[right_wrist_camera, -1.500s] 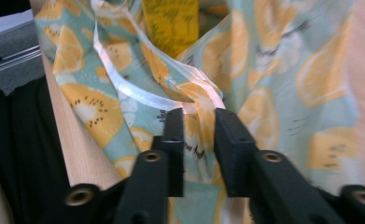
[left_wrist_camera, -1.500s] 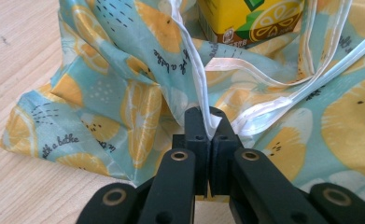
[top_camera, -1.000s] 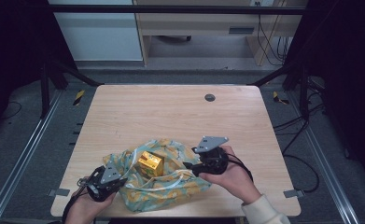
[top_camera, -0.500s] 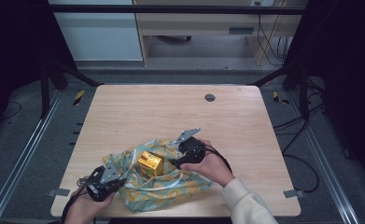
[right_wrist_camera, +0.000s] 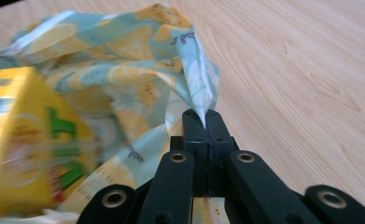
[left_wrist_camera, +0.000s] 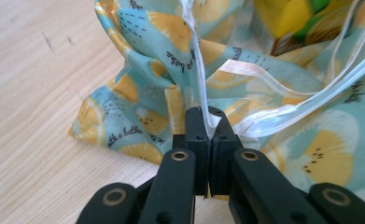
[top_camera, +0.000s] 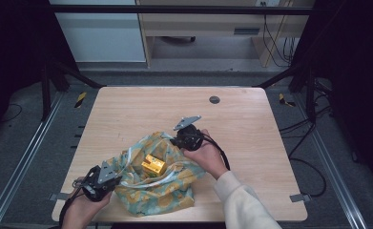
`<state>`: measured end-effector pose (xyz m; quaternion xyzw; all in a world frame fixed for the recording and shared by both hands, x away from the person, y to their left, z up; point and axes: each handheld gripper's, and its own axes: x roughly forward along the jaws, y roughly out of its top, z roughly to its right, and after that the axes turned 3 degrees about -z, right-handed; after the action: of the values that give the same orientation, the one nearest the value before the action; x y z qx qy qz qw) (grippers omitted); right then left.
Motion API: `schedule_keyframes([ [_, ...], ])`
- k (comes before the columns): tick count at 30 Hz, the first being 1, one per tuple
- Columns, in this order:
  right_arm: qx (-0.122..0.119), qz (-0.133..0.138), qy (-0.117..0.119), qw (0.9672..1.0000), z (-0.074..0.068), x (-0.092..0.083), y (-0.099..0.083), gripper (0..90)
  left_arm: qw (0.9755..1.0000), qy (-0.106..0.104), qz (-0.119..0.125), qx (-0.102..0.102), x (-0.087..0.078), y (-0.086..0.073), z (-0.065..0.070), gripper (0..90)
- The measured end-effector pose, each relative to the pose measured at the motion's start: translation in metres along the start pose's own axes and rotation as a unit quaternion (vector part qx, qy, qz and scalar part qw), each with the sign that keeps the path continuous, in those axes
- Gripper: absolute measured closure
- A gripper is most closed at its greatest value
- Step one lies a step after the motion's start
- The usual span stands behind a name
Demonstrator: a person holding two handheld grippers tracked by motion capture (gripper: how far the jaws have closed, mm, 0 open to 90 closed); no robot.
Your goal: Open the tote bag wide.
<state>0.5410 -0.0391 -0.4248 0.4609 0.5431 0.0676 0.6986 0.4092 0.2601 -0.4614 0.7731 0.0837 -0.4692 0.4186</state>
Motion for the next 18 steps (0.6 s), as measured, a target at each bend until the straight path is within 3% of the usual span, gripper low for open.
schedule_keyframes([
  [4,0.014,-0.024,-0.014,0.9995,0.012,0.026,-0.007,90.0,0.9995,-0.01,-0.031,-0.005,0.011,-0.001,-0.003,89.9],
  [7,0.034,-0.036,-0.028,0.9984,0.023,0.037,-0.014,90.0,0.9992,-0.014,-0.038,-0.007,0.013,-0.003,-0.004,90.0],
  [11,0.052,-0.035,-0.044,0.9971,0.035,0.038,-0.018,90.0,0.9988,-0.018,-0.044,-0.005,0.013,-0.003,-0.003,90.0],
  [14,0.051,-0.039,-0.04,0.9971,0.035,0.038,-0.019,89.7,0.9987,-0.017,-0.047,0.001,0.013,-0.002,-0.001,90.0],
  [16,0.049,-0.032,-0.038,0.9976,0.032,0.034,-0.018,83.5,0.9991,-0.015,-0.039,0.003,0.012,-0.003,0.001,89.5],
  [18,0.051,-0.022,-0.041,0.9976,0.029,0.028,-0.015,66.7,0.9995,-0.011,-0.03,0.003,0.01,-0.002,0.002,85.2],
])
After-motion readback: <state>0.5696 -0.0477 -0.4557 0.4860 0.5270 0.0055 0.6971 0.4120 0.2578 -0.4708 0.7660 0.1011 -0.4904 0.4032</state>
